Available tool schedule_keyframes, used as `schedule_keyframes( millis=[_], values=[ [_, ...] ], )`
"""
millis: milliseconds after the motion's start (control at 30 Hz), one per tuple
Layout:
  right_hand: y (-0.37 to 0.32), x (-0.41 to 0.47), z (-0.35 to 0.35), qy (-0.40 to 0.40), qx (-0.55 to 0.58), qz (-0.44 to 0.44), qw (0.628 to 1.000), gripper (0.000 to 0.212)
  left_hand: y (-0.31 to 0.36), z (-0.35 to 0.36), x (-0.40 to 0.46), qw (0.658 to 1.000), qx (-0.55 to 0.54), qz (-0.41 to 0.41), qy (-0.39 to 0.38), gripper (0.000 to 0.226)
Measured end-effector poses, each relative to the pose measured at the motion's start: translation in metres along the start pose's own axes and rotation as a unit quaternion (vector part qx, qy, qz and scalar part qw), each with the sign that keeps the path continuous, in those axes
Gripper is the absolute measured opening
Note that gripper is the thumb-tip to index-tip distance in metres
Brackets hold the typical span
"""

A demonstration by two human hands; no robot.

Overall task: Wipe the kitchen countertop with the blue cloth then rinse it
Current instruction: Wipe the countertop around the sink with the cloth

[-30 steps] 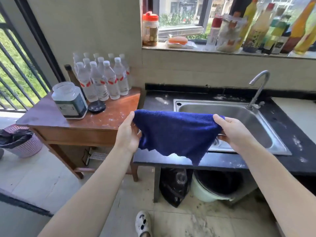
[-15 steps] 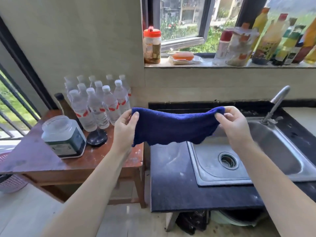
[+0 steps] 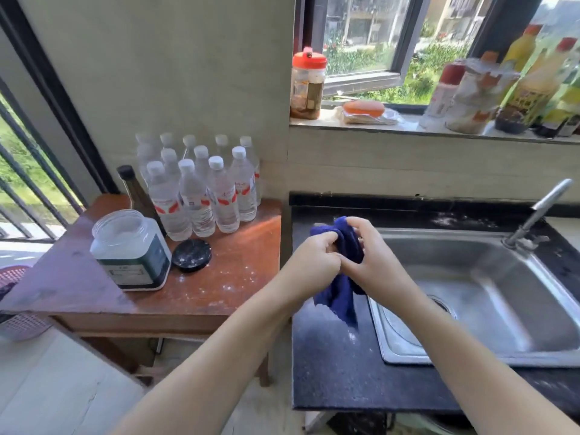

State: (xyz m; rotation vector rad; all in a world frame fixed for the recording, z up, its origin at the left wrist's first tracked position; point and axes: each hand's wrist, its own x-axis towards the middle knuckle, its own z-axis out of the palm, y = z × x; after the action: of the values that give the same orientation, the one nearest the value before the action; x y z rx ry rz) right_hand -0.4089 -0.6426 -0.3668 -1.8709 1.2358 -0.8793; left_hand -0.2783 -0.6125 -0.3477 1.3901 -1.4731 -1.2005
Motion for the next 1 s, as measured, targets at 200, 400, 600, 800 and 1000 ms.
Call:
schedule_keyframes(
  millis=[200, 400, 600, 800, 1000],
  values=[
    [0.004, 0.012, -0.013, 0.003, -0.023, -0.001, 1.000, 0.028, 0.010, -0.028, 0.003, 0.985, 0.163, 0.053, -0.012, 0.040],
    [0.012, 0.019, -0.042, -0.067, 0.148, 0.030, 0.986, 0.038, -0.025, -0.034, 0.032, 0.957, 0.260, 0.074, -0.107, 0.046],
    [0.049, 0.027, -0.065, 0.007, -0.018, 0.037, 0.999, 0.033, -0.047, -0.009, 0.050, 0.948, 0.276, 0.142, 0.075, 0.014],
    [0.130, -0.029, -0.042, -0.111, -0.109, 0.077, 0.985, 0.044, -0.130, 0.040, 0.022, 0.912, 0.371, 0.173, -0.019, 0.010],
    [0.187, -0.083, -0.002, -0.292, -0.187, 0.145, 0.927, 0.049, -0.224, 0.079, -0.035, 0.919, 0.356, 0.120, -0.122, 0.034]
  ],
)
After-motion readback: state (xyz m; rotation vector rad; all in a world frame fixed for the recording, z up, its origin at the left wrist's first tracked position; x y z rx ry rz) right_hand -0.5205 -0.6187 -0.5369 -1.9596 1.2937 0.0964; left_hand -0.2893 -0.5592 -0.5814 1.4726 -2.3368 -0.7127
